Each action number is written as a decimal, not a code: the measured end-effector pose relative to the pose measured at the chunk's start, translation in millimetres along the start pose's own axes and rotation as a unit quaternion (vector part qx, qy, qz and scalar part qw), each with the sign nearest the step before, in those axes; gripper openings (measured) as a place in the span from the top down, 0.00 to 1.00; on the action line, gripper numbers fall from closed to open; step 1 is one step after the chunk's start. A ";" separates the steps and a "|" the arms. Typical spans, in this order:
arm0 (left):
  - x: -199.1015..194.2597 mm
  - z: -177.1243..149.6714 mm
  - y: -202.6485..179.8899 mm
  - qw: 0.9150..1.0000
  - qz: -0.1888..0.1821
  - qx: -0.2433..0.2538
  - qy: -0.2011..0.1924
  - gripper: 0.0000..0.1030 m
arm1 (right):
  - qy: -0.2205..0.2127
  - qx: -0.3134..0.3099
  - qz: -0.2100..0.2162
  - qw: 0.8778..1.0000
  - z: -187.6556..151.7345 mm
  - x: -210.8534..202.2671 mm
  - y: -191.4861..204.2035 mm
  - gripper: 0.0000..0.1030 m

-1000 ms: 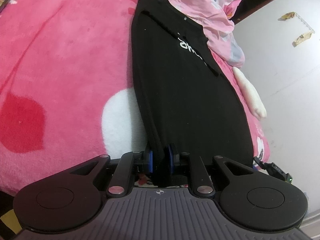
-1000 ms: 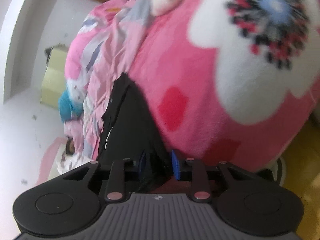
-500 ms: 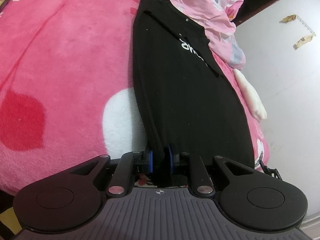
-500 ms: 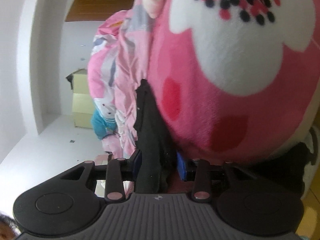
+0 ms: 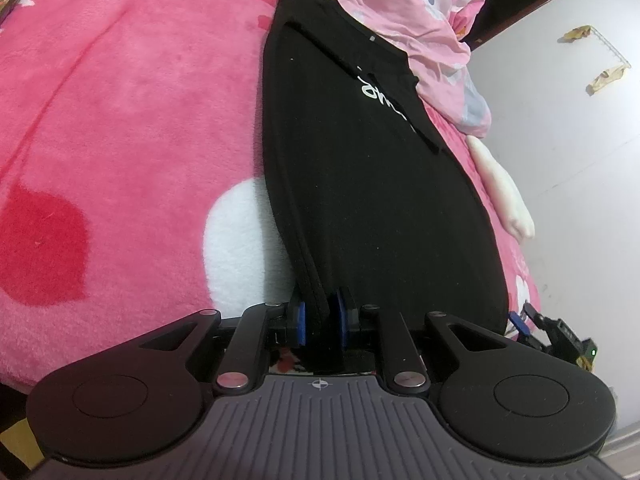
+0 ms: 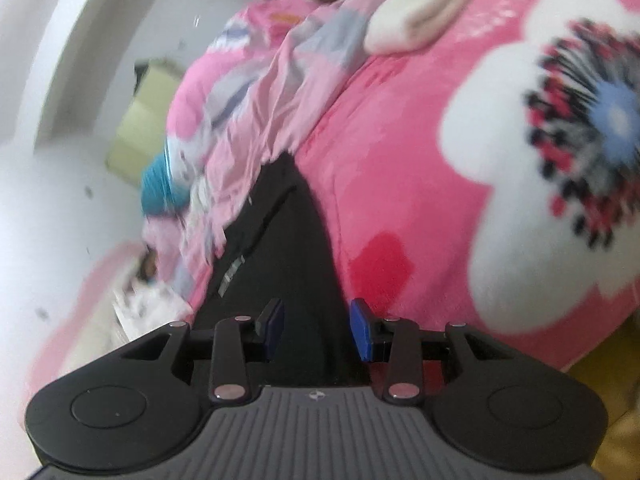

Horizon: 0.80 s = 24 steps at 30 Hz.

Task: Fold clothes

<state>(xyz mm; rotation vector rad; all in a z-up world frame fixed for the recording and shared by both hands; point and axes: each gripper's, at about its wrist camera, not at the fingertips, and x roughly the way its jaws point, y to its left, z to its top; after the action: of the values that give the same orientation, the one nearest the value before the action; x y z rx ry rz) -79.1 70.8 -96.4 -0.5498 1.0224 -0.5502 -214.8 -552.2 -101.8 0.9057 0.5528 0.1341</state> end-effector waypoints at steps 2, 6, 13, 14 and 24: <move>0.1 -0.4 0.1 1.000 0.000 0.000 -0.001 0.86 | 0.017 -0.012 -0.009 1.000 5.2 10.6 -0.1 0.64; -0.4 -1.3 1.2 1.000 -0.001 -0.001 -0.003 0.86 | 0.039 -0.017 0.003 0.999 4.3 16.0 -6.4 0.66; 0.7 -0.5 3.5 1.000 -0.007 -0.004 -0.002 0.86 | 0.054 0.008 0.037 0.998 -1.0 15.7 -15.0 0.68; 0.7 -0.5 3.7 1.000 -0.007 -0.004 -0.002 0.86 | 0.055 0.011 0.040 0.998 -0.2 16.6 -15.6 0.69; -5.3 -6.3 -4.7 0.999 -0.010 0.032 -0.026 0.94 | 0.021 0.026 0.082 0.996 -16.2 4.8 0.3 0.97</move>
<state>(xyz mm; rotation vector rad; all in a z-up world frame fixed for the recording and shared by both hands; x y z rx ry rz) -87.7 69.8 -92.6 -0.5163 0.9475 -0.5804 -218.9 -538.9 -111.4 1.0008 0.5218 0.2881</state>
